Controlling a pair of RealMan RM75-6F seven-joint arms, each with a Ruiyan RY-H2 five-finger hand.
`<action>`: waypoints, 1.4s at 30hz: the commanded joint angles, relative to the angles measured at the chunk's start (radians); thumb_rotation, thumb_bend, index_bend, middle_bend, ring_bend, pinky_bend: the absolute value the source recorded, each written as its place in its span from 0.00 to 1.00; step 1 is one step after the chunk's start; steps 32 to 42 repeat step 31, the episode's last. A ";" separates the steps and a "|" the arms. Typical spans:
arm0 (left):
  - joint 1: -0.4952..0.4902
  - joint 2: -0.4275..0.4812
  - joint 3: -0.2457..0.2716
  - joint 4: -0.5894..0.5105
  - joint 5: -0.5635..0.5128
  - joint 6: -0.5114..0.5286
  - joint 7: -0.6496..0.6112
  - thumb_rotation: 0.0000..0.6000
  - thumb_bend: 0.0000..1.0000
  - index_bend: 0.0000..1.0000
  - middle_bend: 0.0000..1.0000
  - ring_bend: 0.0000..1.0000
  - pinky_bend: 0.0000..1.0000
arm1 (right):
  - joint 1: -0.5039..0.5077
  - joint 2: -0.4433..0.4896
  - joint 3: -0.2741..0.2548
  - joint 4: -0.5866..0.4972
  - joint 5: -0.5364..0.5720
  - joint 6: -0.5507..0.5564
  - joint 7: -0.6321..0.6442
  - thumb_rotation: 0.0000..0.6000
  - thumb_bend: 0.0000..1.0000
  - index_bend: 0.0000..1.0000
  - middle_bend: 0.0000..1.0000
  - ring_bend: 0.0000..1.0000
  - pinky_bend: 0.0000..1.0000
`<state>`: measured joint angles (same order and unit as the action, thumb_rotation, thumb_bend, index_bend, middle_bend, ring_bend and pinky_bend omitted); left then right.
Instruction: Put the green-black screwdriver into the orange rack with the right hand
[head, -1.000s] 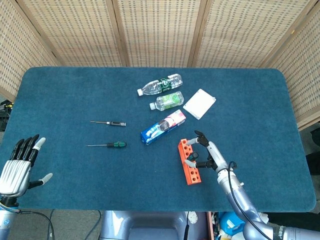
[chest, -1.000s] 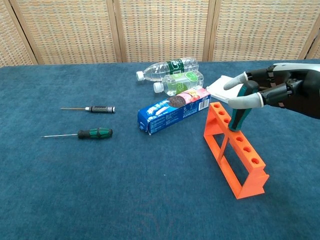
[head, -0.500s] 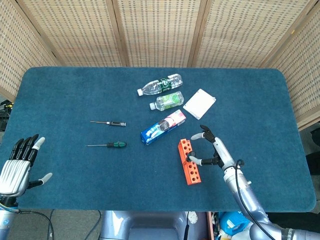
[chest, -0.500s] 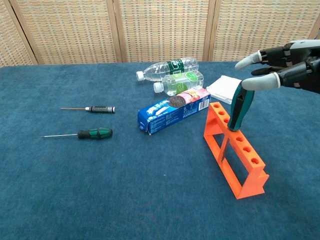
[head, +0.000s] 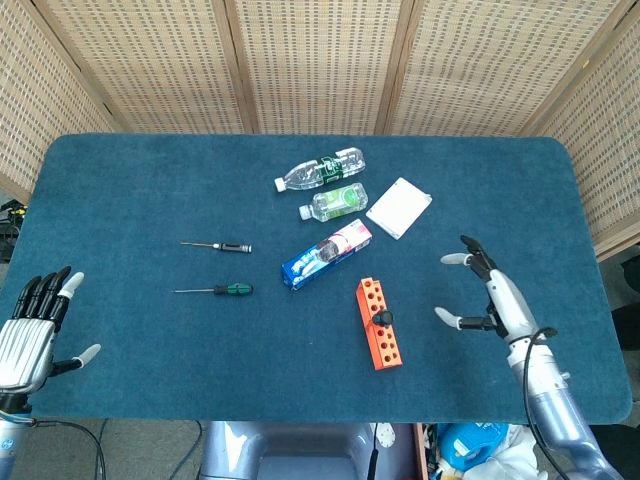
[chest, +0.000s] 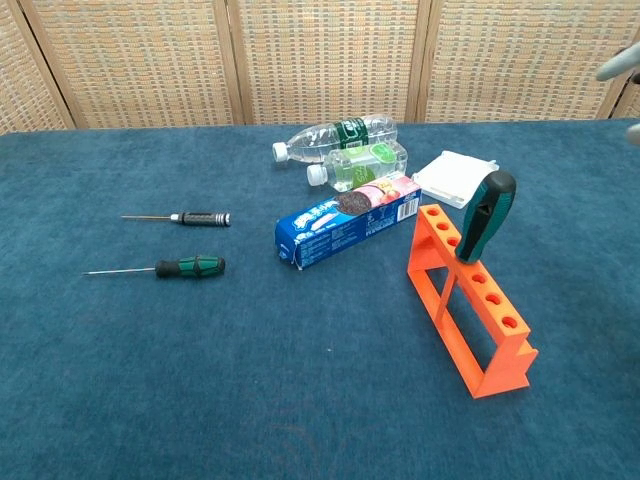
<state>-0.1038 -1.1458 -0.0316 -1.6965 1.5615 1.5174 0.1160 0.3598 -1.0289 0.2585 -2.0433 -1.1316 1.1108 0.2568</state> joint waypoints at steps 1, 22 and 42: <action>0.000 0.002 0.000 -0.001 -0.004 -0.005 0.002 1.00 0.00 0.00 0.00 0.00 0.00 | -0.063 0.028 -0.069 0.067 -0.098 0.072 -0.060 1.00 0.19 0.24 0.00 0.00 0.00; 0.001 0.006 0.004 -0.012 -0.039 -0.032 0.042 1.00 0.00 0.00 0.00 0.00 0.00 | -0.246 -0.184 -0.217 0.400 -0.368 0.427 -0.379 1.00 0.19 0.08 0.00 0.00 0.00; -0.003 -0.001 0.008 -0.006 -0.032 -0.038 0.045 1.00 0.00 0.00 0.00 0.00 0.00 | -0.252 -0.175 -0.211 0.409 -0.358 0.411 -0.374 1.00 0.19 0.08 0.00 0.00 0.00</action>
